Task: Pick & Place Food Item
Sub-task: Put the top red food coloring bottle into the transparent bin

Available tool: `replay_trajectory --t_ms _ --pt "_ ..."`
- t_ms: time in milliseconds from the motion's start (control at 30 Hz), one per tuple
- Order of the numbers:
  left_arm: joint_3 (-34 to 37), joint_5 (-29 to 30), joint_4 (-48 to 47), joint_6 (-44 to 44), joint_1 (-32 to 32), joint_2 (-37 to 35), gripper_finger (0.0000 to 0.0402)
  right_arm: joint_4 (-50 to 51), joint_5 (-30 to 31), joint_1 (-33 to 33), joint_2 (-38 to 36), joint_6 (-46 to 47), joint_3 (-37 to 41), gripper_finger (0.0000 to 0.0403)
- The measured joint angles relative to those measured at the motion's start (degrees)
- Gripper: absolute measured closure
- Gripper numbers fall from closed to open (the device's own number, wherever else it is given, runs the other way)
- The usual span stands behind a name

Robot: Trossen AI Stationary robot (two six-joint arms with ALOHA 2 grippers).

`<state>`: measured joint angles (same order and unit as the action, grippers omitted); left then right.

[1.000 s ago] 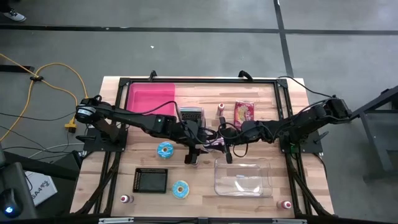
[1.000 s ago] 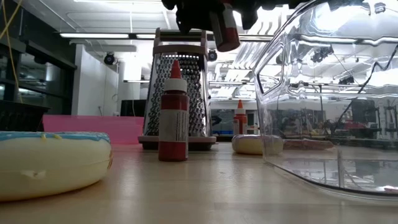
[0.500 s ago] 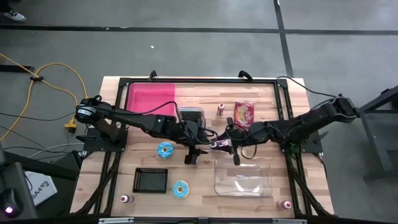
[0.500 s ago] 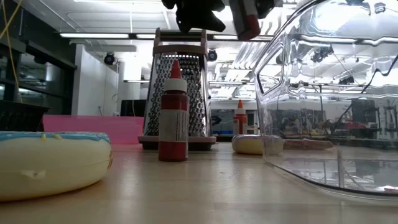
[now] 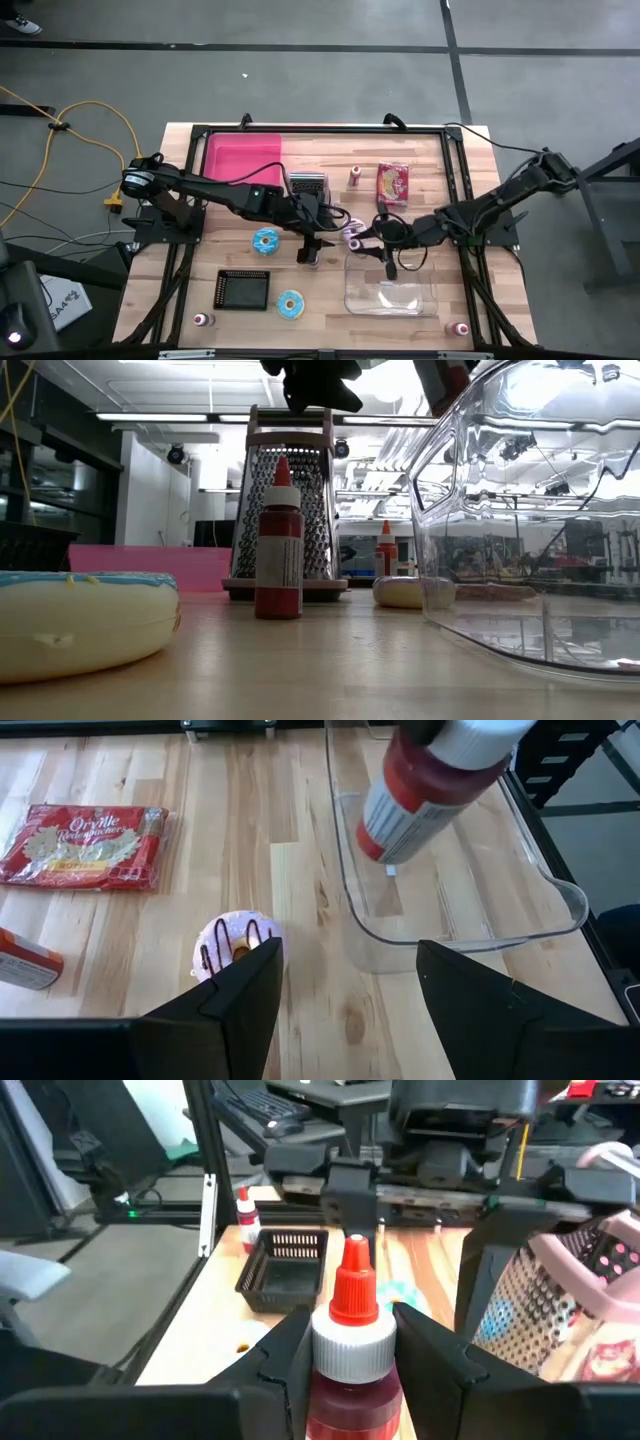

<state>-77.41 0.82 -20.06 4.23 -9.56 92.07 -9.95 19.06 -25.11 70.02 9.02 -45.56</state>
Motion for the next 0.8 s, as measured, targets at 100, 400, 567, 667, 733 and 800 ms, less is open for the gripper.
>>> replay_trajectory --t_ms 100,400,567,667,733,800 --pt "0.0 0.0 0.0 0.0 0.0 0.0 0.0176 0.5 3.7 -2.8 0.0 1.7 0.3 0.0291" --pt "0.0 0.1 0.0 0.0 0.0 0.0 0.0176 -5.9 21.7 -14.8 0.6 11.3 7.2 0.0291" --pt "0.0 0.1 0.0 0.0 0.0 0.0 0.0176 -16.7 29.6 -20.4 0.8 10.9 12.4 0.0291" --pt "0.0 0.1 0.0 0.1 0.0 0.0 0.0176 -21.4 31.8 -21.6 2.4 10.9 14.8 0.0291" --pt "0.0 0.1 0.0 0.1 0.0 0.0 0.0176 -24.0 32.0 -21.7 4.2 11.5 15.6 0.0291" --pt "0.0 0.1 0.1 0.1 0.0 0.0 0.0176 -25.5 31.8 -21.3 6.4 12.1 15.6 0.0291"
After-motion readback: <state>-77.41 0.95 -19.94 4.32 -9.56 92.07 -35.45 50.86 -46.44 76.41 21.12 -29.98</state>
